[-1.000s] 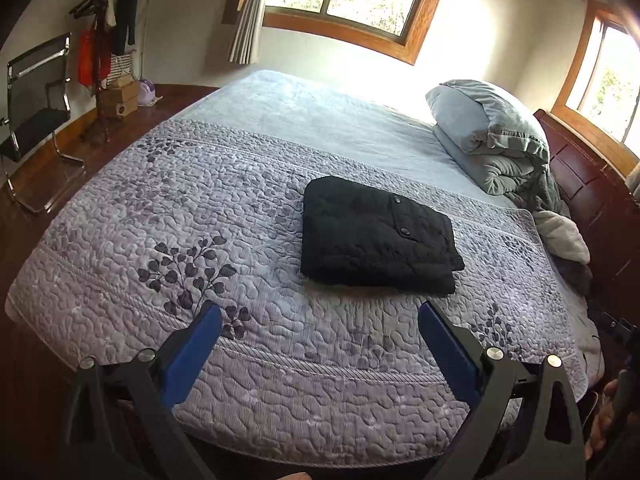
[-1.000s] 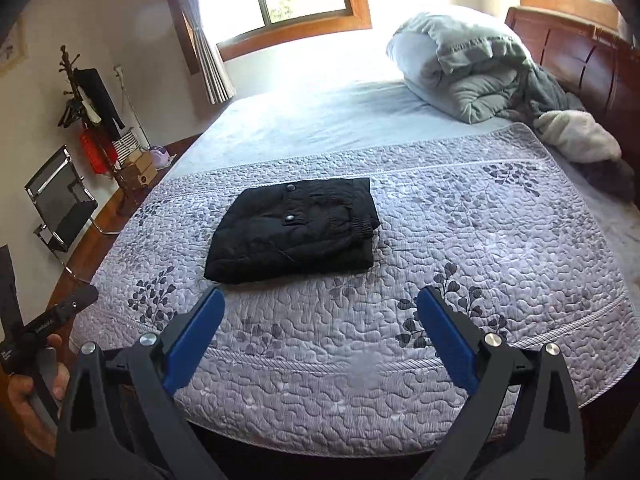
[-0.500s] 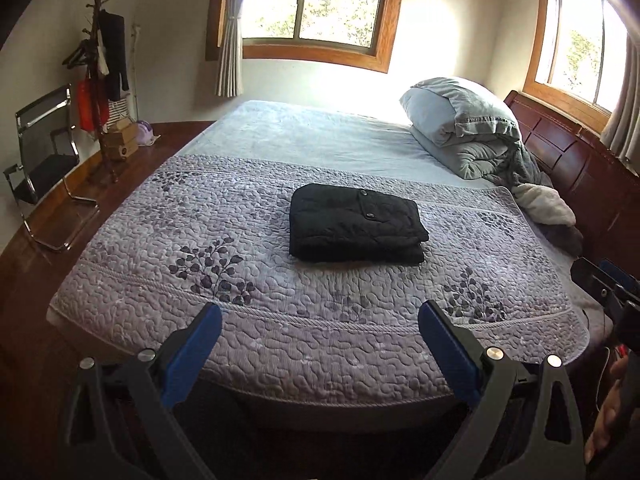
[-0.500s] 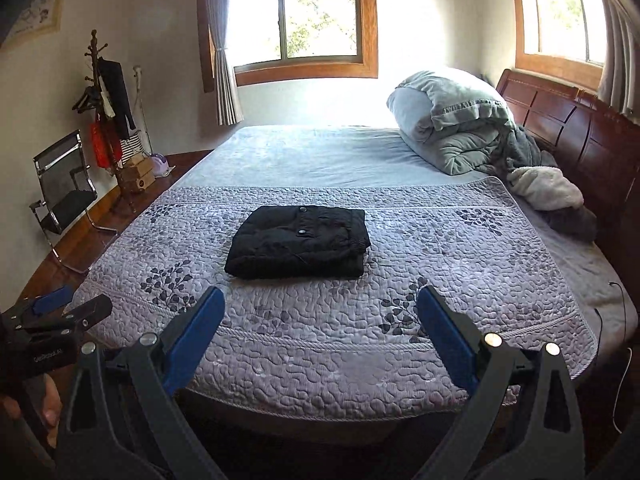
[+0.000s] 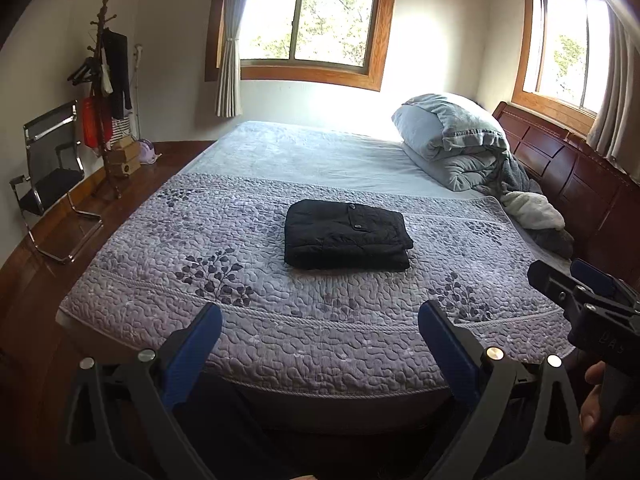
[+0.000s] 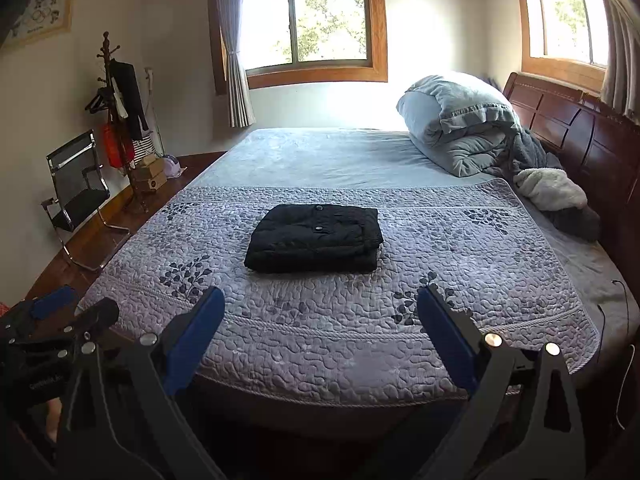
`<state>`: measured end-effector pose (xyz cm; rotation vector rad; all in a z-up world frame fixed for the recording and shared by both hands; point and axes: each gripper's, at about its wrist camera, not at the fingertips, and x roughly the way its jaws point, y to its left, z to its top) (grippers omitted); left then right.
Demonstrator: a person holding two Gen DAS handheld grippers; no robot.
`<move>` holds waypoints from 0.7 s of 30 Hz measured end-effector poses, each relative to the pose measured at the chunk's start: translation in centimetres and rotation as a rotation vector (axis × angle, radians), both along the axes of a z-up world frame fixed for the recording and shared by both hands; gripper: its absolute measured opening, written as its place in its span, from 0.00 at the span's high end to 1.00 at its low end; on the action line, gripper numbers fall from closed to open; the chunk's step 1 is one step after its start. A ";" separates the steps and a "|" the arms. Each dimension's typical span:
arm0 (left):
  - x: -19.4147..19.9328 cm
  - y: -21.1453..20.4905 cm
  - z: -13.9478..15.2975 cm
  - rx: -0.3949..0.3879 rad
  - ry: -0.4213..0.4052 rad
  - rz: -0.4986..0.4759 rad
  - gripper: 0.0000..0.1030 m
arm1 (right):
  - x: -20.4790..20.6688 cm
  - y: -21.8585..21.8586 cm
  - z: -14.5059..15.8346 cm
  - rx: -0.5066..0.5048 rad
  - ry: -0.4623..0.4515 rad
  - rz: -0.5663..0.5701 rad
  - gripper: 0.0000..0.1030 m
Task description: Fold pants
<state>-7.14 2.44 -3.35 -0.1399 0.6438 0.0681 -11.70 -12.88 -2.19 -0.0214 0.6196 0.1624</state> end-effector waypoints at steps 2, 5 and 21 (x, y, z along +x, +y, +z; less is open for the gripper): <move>-0.2 -0.1 0.3 0.014 -0.009 0.007 0.04 | -0.1 0.1 0.0 0.003 -0.002 0.002 0.06; 0.0 0.0 0.6 0.018 -0.005 0.011 0.04 | -0.1 0.3 -0.2 0.008 0.002 0.010 0.06; 1.0 -0.3 0.8 0.019 0.010 0.023 0.04 | 1.0 0.4 0.3 0.005 -0.008 0.021 0.06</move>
